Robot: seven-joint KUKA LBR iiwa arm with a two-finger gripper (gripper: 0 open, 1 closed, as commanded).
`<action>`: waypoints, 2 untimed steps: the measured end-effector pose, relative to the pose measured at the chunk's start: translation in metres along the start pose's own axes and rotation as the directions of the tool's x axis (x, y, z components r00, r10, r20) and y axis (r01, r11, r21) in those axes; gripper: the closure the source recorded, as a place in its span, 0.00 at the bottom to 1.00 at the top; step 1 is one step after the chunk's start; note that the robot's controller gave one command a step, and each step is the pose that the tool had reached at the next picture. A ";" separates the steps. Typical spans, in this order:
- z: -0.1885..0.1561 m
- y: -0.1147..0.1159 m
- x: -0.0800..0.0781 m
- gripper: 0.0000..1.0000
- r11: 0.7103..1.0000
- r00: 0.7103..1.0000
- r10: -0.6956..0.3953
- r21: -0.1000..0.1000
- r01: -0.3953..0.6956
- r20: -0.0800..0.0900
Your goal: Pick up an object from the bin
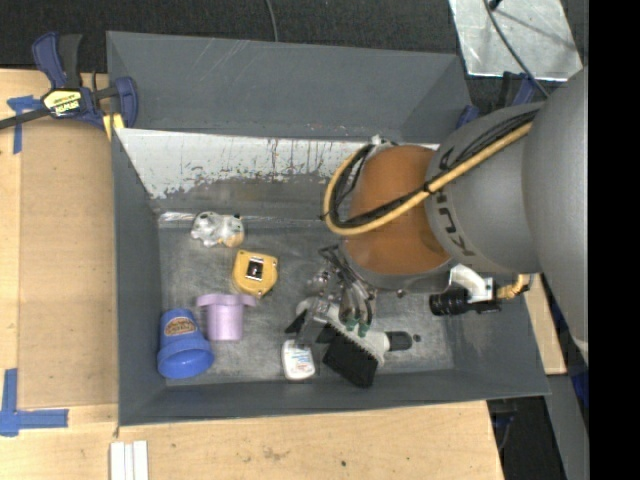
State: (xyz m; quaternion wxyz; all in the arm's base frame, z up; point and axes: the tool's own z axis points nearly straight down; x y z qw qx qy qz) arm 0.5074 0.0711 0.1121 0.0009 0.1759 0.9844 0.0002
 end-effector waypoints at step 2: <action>-0.012 0.000 -0.001 1.00 1.000 1.000 -0.001 -0.001 0.001 0.001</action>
Offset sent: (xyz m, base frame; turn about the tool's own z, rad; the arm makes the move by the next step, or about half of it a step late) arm 0.0000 0.0001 0.0228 0.0000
